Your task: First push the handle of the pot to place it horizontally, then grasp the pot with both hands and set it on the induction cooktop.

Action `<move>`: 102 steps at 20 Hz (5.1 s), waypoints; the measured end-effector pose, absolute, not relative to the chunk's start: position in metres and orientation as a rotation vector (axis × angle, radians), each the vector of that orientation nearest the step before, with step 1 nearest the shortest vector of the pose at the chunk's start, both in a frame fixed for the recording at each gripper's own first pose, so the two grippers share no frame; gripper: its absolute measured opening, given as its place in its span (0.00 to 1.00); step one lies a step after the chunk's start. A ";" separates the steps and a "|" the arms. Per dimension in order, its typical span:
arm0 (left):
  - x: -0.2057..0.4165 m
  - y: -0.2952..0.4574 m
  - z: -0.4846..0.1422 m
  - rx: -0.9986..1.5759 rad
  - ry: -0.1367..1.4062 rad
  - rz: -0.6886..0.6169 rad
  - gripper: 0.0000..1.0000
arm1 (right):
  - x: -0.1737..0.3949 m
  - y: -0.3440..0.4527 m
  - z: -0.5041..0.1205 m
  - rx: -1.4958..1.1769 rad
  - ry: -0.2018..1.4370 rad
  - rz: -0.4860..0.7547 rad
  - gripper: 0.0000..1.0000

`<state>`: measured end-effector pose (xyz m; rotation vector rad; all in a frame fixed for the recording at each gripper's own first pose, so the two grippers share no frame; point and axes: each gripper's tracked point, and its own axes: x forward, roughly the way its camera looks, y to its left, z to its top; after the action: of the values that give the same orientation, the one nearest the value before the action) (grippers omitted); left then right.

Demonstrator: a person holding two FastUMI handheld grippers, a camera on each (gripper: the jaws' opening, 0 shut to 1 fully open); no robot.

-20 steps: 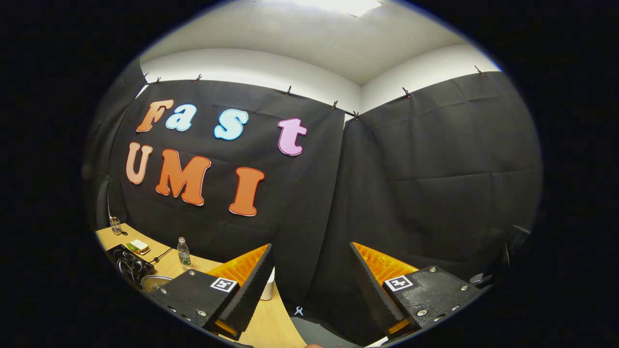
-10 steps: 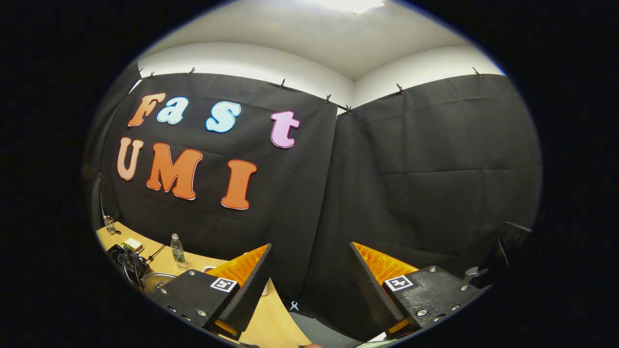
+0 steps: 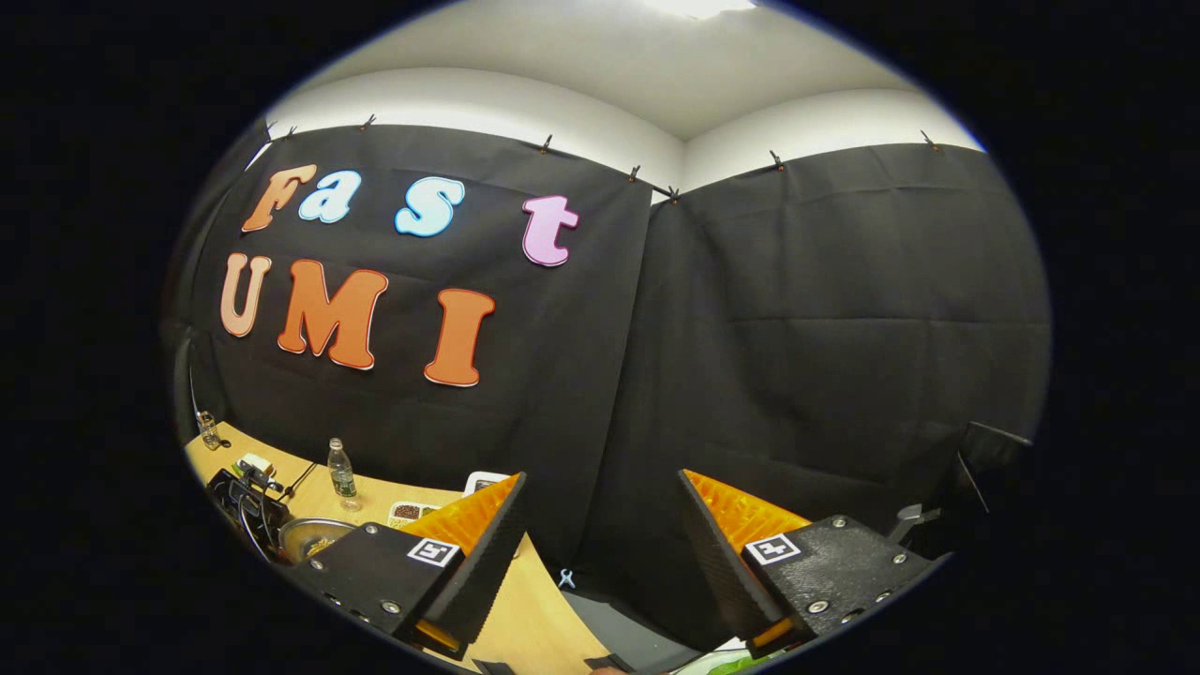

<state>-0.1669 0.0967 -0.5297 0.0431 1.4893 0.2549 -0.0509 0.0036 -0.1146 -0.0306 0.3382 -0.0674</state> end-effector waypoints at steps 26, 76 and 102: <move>-0.106 0.104 -0.501 0.051 1.297 0.018 0.41 | -0.034 0.206 -0.246 0.092 0.709 0.271 0.95; 0.000 0.082 -0.485 0.172 1.058 0.096 0.70 | -0.049 0.264 -0.458 0.131 1.308 0.342 0.55; -0.046 0.192 -0.323 0.182 0.939 0.235 0.67 | -0.014 0.265 -0.437 0.118 1.147 0.491 0.55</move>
<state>-0.0460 0.1922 -0.3232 0.1816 0.9391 0.2347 -0.0144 0.2650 -0.4365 0.1177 1.1465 0.4909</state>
